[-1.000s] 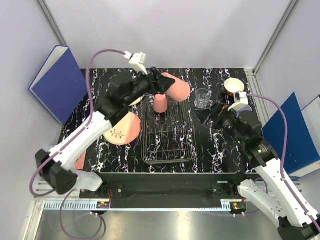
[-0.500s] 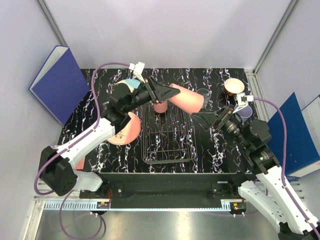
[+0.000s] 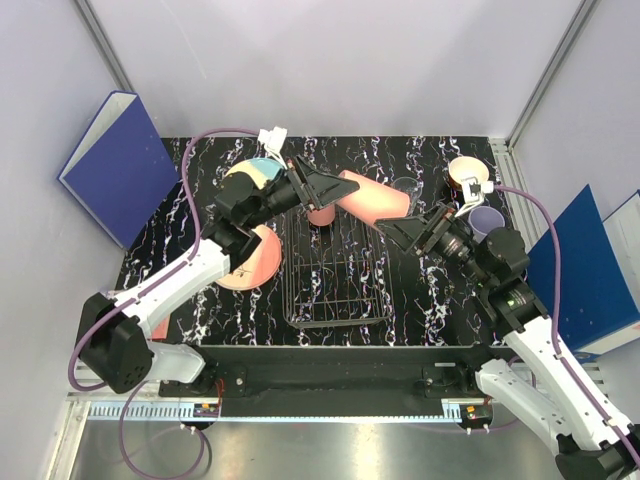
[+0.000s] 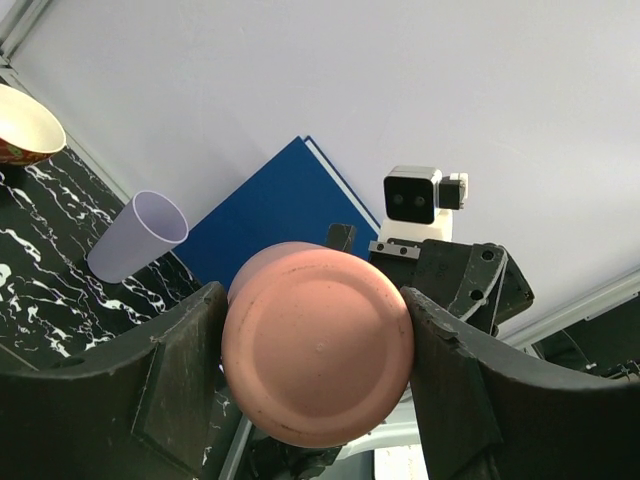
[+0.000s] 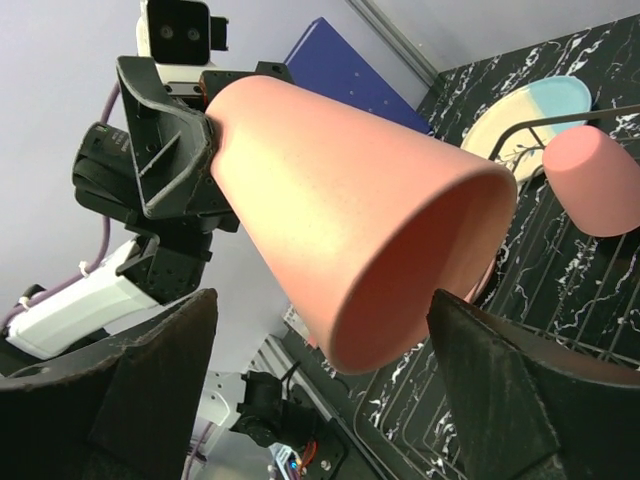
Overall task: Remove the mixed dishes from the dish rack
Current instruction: Place the cup at the center of the board.
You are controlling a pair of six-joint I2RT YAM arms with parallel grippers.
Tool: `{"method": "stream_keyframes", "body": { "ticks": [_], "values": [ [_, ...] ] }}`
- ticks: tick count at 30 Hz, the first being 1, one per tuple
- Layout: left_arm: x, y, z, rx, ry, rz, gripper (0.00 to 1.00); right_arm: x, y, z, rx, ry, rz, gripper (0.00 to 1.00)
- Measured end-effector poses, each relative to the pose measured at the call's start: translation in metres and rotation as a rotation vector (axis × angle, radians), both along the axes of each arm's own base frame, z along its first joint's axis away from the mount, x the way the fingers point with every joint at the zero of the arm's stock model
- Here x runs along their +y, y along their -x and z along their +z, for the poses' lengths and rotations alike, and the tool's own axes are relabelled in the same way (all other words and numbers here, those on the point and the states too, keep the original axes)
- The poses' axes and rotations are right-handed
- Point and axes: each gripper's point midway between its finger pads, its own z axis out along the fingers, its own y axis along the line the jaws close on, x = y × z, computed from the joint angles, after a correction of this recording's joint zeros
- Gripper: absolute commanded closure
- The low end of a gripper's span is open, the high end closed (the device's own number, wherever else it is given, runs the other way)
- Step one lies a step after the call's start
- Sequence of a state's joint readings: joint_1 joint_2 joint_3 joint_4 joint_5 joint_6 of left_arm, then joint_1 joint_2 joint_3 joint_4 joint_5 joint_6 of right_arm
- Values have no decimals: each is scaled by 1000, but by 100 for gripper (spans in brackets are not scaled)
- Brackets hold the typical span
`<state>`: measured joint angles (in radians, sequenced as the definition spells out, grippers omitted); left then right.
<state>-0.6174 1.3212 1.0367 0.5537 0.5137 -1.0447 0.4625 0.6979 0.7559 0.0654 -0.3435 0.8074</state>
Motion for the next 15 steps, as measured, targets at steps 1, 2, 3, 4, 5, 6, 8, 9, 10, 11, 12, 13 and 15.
{"method": "stream_keyframes", "body": {
  "ticks": [1, 2, 3, 4, 5, 6, 8, 9, 10, 11, 12, 13, 15],
  "values": [
    [0, 0, 1, -2, 2, 0, 100, 0, 0, 1, -3, -2, 0, 16],
    [0, 1, 1, -1, 4, -1, 100, 0, 0, 2, -7, -6, 1, 28],
    [1, 1, 2, -3, 5, -3, 100, 0, 0, 4, -12, -8, 2, 32],
    [1, 2, 3, -4, 7, -3, 100, 1, -1, 4, -16, -10, 3, 39],
    [1, 2, 4, -8, 12, -5, 100, 1, -1, 4, -16, -11, 4, 45],
    [1, 2, 5, -12, 15, -5, 99, 2, -1, 4, -14, -12, 8, 60],
    [2, 3, 6, -17, 17, -4, 90, 3, -2, 4, -15, -12, 11, 73],
    [2, 3, 4, -17, 12, -3, 70, 4, -1, 5, -16, -15, 18, 88],
    [2, 3, 2, -8, 11, -3, 52, 4, -1, 5, -20, -13, 21, 94],
    [2, 2, 1, 3, 10, 2, 40, 5, 2, 5, -23, -10, 34, 100],
    [3, 0, 0, 10, 8, 8, 33, 7, 5, 7, -29, -12, 51, 100],
    [3, -1, -2, 21, 3, 9, 21, 8, 8, 11, -37, -17, 63, 100],
    [4, 0, -5, 27, -14, 14, 13, 8, 12, 13, -38, -15, 73, 100]
  ]
}}
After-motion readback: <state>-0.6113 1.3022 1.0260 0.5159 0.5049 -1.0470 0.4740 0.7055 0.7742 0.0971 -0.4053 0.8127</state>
